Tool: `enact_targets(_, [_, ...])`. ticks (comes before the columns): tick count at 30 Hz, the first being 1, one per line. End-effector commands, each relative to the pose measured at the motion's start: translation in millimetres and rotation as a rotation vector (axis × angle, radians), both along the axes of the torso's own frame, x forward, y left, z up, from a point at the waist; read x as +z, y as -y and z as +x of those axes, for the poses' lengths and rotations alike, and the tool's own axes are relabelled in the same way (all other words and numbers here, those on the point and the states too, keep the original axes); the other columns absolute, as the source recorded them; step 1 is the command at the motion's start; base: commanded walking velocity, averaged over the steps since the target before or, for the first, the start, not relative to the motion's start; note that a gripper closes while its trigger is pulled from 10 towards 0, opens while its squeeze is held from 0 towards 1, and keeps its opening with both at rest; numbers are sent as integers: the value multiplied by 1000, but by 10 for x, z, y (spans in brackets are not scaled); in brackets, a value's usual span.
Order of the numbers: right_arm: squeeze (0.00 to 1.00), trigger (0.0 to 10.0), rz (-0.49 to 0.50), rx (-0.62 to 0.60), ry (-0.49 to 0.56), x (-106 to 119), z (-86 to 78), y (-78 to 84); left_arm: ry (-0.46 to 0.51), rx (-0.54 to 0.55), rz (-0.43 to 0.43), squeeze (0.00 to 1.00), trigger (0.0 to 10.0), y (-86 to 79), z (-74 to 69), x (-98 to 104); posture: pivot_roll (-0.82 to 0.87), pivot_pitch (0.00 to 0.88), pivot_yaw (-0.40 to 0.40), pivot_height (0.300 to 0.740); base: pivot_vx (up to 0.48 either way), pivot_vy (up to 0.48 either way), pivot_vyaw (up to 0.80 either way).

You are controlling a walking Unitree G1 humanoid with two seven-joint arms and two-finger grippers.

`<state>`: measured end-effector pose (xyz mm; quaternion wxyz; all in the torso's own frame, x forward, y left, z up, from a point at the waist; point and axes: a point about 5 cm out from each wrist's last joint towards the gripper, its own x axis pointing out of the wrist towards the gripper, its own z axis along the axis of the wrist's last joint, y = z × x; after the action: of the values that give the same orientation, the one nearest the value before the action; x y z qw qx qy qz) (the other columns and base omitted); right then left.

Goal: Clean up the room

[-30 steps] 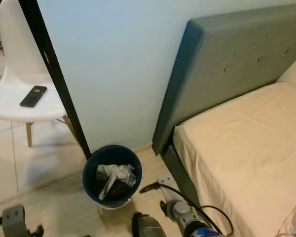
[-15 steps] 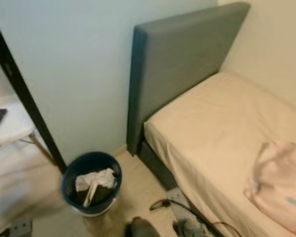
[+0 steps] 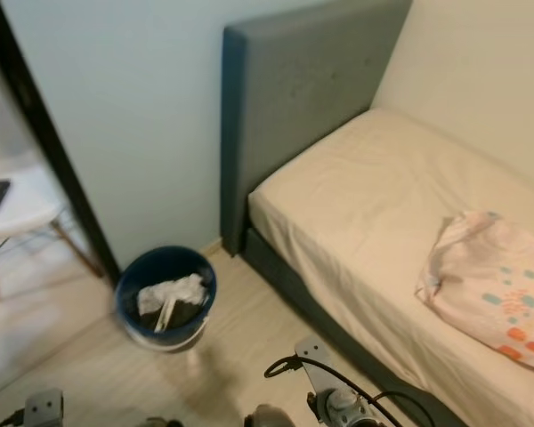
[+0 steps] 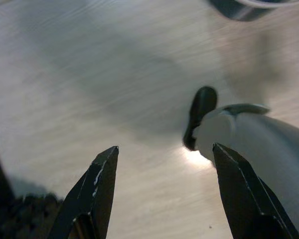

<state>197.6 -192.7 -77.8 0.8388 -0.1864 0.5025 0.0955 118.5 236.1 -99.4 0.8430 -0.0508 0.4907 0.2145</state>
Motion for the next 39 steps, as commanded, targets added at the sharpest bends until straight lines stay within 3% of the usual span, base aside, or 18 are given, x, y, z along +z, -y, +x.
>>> enact_targets(1, [0,10000,-13,0,-9,-13,-33,31,-35,-22,-23,0,10000,70,-96,-46,-45,1,-1,730,0,0,0])
enact_targets(6, [0,10000,-16,-1,-15,-27,-59,28,-10,-52,-69,0,10000,88,-77,-43,-46,1,0,730,0,0,0])
enact_targets(20, [0,10000,-17,-13,-19,-42,-93,39,-6,-85,-89,0,10000,153,-17,-42,-49,1,2,730,0,-438,0])
enact_targets(27, [0,10000,-20,-12,-19,-41,-94,52,42,-93,-95,0,10000,159,108,-1,-45,2,0,730,0,-480,0])
enact_targets(32, [0,10000,-32,-27,-4,-29,-75,71,129,-121,-104,0,10000,192,375,95,-45,2,0,730,0,-96,0])
enact_targets(39, [0,10000,-38,-55,27,11,-3,88,147,-127,-112,0,10000,210,432,115,-51,3,1,730,0,-480,-70])
